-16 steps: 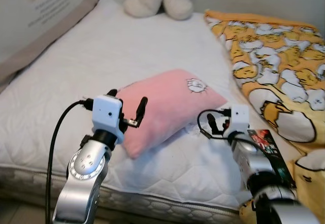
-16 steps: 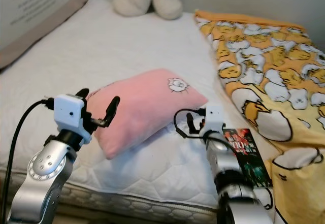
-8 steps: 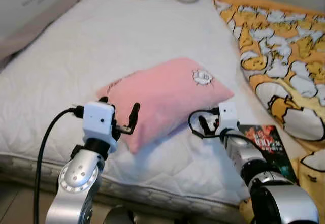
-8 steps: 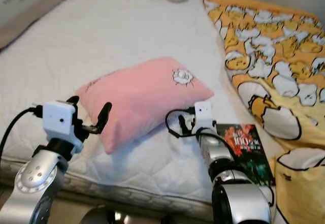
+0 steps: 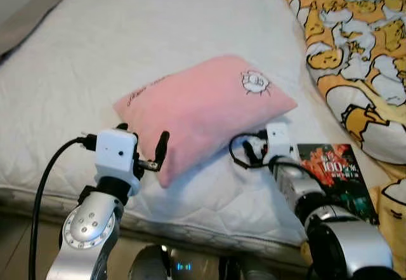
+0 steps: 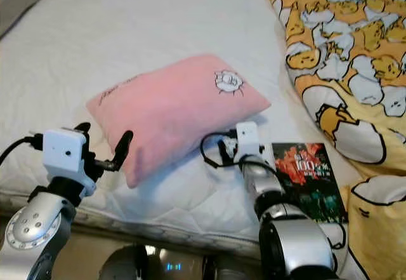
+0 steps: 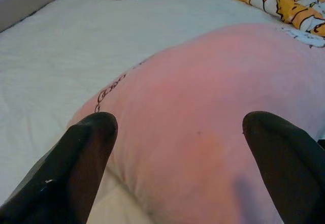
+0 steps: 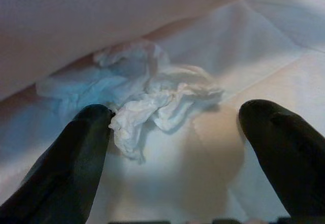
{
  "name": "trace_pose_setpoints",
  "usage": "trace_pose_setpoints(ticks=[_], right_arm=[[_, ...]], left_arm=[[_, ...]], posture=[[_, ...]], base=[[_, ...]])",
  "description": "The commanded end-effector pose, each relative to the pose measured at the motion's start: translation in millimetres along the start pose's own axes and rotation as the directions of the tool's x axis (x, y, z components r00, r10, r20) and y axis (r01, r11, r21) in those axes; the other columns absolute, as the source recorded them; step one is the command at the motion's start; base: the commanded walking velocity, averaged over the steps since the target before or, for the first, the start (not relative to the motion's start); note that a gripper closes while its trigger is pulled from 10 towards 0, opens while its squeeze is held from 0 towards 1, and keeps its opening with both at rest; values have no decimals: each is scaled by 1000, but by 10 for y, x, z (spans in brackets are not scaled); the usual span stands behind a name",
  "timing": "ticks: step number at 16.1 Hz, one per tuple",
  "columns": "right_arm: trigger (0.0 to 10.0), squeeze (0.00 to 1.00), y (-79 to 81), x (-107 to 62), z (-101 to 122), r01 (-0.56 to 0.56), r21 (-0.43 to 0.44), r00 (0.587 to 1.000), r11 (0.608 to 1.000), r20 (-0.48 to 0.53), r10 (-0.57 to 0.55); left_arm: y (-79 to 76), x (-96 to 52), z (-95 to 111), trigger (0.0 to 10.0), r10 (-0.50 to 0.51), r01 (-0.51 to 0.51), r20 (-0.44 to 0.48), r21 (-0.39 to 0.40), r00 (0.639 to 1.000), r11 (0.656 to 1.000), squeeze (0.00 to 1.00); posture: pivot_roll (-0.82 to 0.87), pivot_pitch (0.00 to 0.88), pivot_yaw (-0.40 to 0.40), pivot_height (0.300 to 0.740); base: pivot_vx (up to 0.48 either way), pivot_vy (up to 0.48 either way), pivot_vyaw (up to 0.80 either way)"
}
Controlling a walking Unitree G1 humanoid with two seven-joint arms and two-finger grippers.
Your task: Clean up the room
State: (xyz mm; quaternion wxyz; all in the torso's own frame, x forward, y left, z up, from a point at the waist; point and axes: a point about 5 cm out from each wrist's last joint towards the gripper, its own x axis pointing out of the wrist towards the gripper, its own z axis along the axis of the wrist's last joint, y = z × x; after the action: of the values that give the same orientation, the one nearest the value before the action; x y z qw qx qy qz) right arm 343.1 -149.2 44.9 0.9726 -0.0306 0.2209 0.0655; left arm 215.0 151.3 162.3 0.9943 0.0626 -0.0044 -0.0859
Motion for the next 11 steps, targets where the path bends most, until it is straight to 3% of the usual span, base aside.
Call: trace_pose_setpoints(ticks=[1, 4, 5, 8, 11], right_arm=[[10000, 0, 2, -7, -45, -1, -14, 1000, 1000, -16, 1], [10000, 0, 51, -4, -62, -19, -15, 1000, 1000, -23, 18], [0, 0, 81, -2, -78, -23, -8, 999, 1000, -31, 23], [0, 0, 252, 6, -84, -70, -87, 997, 994, -21, 68], [0, 0, 351, 12, -54, -98, -96, 995, 991, 2, 98]], left_arm=[[-12, -44, 9, 10000, 2, -2, -10, 0, 1000, 1000, 0], [-33, -51, 10, 10000, 4, -5, -19, -5, 1000, 1000, 0], [-34, -50, 14, 10000, 3, -3, -19, -5, 1000, 1000, 0], [-10, -60, 35, 10000, -3, 3, -20, 4, 1000, 1000, 0], [-27, -63, 39, 10000, -16, 17, -22, 10, 1000, 1000, 0]], posture=[[305, 249, -69, 740], [302, 251, -73, 740], [303, 254, -70, 740], [314, 262, -50, 740], [311, 261, -45, 740]], base=[[0, 0, 0], [0, 0, 0], [0, 0, 0], [0, 0, 0], [0, 0, 0]])
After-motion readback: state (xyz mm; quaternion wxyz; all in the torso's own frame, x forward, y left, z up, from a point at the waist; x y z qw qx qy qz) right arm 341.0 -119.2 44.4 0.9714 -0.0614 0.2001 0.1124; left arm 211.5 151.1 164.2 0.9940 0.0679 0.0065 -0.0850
